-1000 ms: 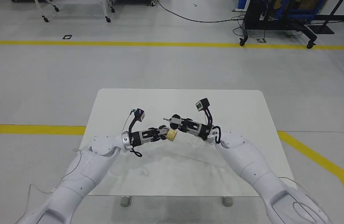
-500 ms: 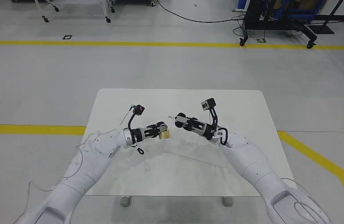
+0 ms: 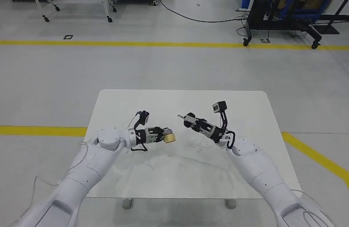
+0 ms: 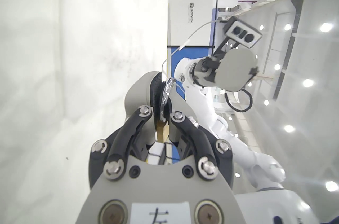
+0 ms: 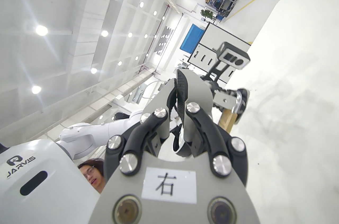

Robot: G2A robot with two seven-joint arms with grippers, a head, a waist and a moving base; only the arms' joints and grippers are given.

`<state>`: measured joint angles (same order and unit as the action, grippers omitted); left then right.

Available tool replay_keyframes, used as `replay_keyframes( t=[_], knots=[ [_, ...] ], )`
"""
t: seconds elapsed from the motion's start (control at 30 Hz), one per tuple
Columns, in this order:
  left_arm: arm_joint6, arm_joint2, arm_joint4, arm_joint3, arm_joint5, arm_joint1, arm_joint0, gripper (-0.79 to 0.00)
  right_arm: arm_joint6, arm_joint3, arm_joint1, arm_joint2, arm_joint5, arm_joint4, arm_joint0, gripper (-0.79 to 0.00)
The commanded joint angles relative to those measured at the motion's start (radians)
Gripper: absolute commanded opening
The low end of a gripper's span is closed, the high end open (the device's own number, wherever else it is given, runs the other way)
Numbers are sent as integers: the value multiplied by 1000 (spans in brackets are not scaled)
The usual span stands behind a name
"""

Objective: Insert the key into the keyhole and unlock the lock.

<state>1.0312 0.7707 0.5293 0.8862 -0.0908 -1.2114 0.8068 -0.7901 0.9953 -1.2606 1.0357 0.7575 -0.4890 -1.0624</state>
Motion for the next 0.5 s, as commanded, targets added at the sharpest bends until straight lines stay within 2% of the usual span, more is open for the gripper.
replay_keyframes(
  t=[0.0, 0.13, 0.23, 0.3, 0.47],
  knots=[
    [48, -34, 45, -50, 59, -29, -43, -785, 44, 58, 20, 52, -35, 57, -54, -785],
    [90, -89, 129, -122, 105, -91, -110, -785, 88, 229, 56, 155, -140, 92, -194, -785],
    [69, -124, 135, -167, 87, -133, -161, -785, 13, 359, 77, 211, -236, 14, -294, -785],
    [69, -124, 135, -167, 87, -133, -161, -785, -43, 405, 82, 222, -273, -32, -323, -785],
    [69, -124, 135, -167, 87, -133, -161, -785, -43, 405, 82, 222, -273, -32, -323, -785]
  ],
)
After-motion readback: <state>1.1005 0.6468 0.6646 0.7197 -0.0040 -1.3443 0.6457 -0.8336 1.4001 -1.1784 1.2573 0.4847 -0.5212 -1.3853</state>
